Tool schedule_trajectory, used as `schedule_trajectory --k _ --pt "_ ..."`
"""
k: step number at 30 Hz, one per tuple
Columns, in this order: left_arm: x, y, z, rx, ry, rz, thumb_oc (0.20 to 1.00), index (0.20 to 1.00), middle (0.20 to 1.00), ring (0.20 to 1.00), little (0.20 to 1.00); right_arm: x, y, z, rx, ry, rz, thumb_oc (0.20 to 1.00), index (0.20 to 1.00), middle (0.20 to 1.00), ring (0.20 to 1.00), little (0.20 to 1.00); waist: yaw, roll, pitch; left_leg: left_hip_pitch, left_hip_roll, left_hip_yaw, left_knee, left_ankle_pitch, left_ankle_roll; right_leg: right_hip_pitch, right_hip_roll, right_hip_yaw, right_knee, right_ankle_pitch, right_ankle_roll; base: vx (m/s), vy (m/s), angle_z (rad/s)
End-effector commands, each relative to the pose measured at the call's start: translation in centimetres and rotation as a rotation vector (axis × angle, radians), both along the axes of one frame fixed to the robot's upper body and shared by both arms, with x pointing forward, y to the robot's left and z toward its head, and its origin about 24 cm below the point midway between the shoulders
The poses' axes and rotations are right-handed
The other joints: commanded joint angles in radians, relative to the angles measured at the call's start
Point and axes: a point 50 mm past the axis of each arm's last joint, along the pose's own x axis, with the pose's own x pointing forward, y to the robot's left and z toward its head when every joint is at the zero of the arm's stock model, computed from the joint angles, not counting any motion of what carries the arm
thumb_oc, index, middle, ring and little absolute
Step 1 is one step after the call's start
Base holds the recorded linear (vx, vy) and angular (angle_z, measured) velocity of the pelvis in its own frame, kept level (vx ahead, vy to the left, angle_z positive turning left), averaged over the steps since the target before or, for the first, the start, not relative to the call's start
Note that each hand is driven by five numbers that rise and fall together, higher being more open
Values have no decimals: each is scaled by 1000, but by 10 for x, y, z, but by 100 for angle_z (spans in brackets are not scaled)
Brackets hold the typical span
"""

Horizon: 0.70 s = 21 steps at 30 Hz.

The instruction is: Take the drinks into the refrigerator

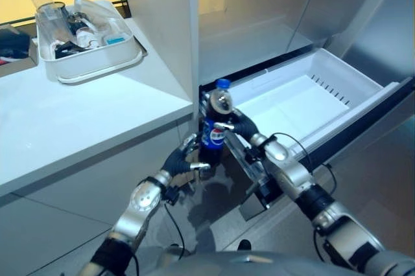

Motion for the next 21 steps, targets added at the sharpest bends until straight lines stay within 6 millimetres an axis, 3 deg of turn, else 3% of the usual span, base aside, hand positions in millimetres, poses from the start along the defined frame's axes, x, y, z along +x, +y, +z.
schedule_trajectory --k 1,2,3,7,11,14,18,19,21 --pt "8 2 21 -117 -107 32 1000 1000 1000 1000 1000 10 -36 115 190 -514 -156 200 200 200 200 200 12 -15 -2 -17 -51 -44 1 -56 53 52 -28 -70 73 -80 70 1 -1 4" --pt "8 2 21 -117 -106 31 1000 1000 1000 1000 1000 9 -36 115 189 -514 -157 200 200 200 200 200 13 -15 -3 -17 -51 -45 1 -56 53 52 -28 -70 72 -80 70 -3 6 3" --pt "3 12 17 -109 -90 66 1000 1000 1000 1000 1000 2 -57 134 206 -610 -238 200 200 200 200 200 11 -17 -1 -19 -52 -45 1 -57 55 50 -28 -69 70 -78 71 0 0 0" --pt "-4 26 17 -103 -81 117 1000 1000 1000 1000 1000 -14 -86 160 205 -757 -356 200 200 200 200 200 11 -22 0 -25 -54 -46 1 -57 57 46 -25 -66 67 -77 72 0 0 0" --pt "-9 36 26 -114 -113 135 1000 1000 1000 1000 1000 -26 -108 175 185 -837 -432 200 200 200 200 200 11 -28 -1 -30 -56 -48 1 -58 57 45 -24 -68 64 -77 73 0 0 0" --pt "-12 36 34 -135 -135 116 1000 1000 1000 1000 1000 -24 -116 175 176 -826 -466 200 200 200 200 200 14 -33 0 -33 -57 -49 1 -58 57 43 -23 -68 62 -76 73 0 0 0" --pt "-10 32 51 -175 -192 57 1000 1000 1000 1000 1000 -6 -128 161 70 -730 -538 200 200 200 200 200 25 -44 2 -39 -55 -53 1 -55 56 41 -22 -70 59 -72 74 -5 -3 4" --pt "-9 27 59 -203 -219 26 1000 1000 1000 1000 1000 11 -133 144 -35 -629 -572 200 200 200 200 200 34 -50 6 -44 -55 -55 1 -52 55 38 -21 -72 58 -70 74 -13 -7 9" --pt "-8 23 64 -218 -233 2 1000 1000 1000 1000 1000 19 -136 132 -108 -566 -594 200 200 200 200 200 42 -53 9 -47 -55 -58 1 -50 55 37 -21 -74 58 -69 74 -31 -2 3"
